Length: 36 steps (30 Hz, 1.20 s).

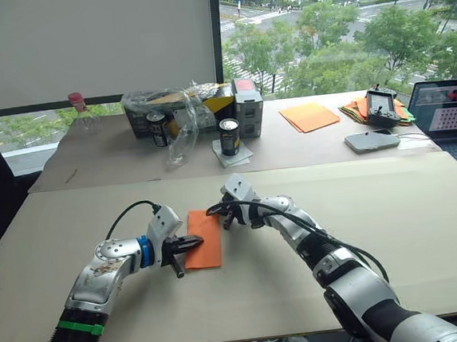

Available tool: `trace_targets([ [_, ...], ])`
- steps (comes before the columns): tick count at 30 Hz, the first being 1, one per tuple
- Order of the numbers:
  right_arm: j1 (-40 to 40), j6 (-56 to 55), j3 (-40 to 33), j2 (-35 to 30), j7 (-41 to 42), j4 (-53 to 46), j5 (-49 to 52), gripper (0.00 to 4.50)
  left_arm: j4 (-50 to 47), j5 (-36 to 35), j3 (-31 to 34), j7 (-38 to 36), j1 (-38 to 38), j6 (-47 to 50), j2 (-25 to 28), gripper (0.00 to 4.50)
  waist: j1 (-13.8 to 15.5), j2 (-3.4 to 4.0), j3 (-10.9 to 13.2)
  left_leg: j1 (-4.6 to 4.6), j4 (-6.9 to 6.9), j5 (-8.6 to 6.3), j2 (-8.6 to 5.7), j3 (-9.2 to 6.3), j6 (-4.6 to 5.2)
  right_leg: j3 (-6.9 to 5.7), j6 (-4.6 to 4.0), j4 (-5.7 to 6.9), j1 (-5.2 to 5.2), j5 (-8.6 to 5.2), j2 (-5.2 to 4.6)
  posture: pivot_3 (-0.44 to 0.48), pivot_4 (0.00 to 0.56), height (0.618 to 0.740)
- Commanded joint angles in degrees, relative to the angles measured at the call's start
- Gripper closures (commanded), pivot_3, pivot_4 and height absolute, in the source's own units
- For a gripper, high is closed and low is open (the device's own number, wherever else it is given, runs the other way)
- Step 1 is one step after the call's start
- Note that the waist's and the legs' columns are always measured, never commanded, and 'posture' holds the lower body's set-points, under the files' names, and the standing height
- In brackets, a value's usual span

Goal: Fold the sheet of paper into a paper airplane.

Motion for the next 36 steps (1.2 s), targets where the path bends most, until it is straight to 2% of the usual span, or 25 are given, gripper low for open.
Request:
trace_targets([
  [1, 0.76, -2.54, 0.41, -0.52, 2.55, 0.59, -1.19, 4.5, 0.4, 0.78, -0.11, 0.62, 0.54, 1.27, 0.39, 4.47, 0.0, 0.0, 0.0, 0.0, 0.0, 0.0, 0.0, 0.0, 0.0, 0.0, 0.0, 0.0, 0.0, 0.0, 0.0, 0.0, 0.15, 0.67],
  [12, 7.77, -6.86, 2.32, -1.26, 11.64, -7.36, -1.02, 4.5, -1.83, 0.46, -1.08, 0.03, 1.32, 2.71, 0.55, 4.47, -0.23, 0.02, -0.01, 0.01, -0.05, 0.0, 0.01, 0.0, 0.01, 0.0, 0.0, -0.01, 0.0, 0.0, 0.01, 0.0, 0.15, 0.67],
  [23, 13.5, -5.98, 8.84, -5.31, 18.13, -15.62, -5.01, 4.5, -1.07, 0.72, -1.22, -0.71, 0.35, 2.58, 0.98, 4.47, -0.04, 0.02, -0.06, 0.1, -0.09, -0.01, 0.01, 0.0, 0.02, -0.01, 0.0, -0.04, 0.07, 0.0, 0.01, 0.0, 0.15, 0.67],
  [30, 18.05, -4.18, 11.2, -8.33, 22.26, -22.83, -4.43, 4.5, -2.76, -0.29, -0.76, -1.22, -0.44, 4.24, 1.0, 4.47, 0.06, 0.01, -0.06, 0.96, -0.44, -0.07, 0.01, 0.01, 0.1, -0.01, 0.12, -0.21, 0.92, -0.12, 0.0, 0.0, 0.15, 0.67],
  [36, 22.45, -0.87, 12.28, -11.27, 24.64, -30.21, -4.18, 4.5, -3.34, -0.57, -0.45, -1.31, 0.14, 4.85, 1.44, 4.47, 0.16, 0.01, -0.07, 0.96, -0.45, -0.08, 0.01, 0.01, 0.1, -0.01, 0.12, -0.22, 0.93, -0.13, -0.01, 0.0, 0.15, 0.67],
])
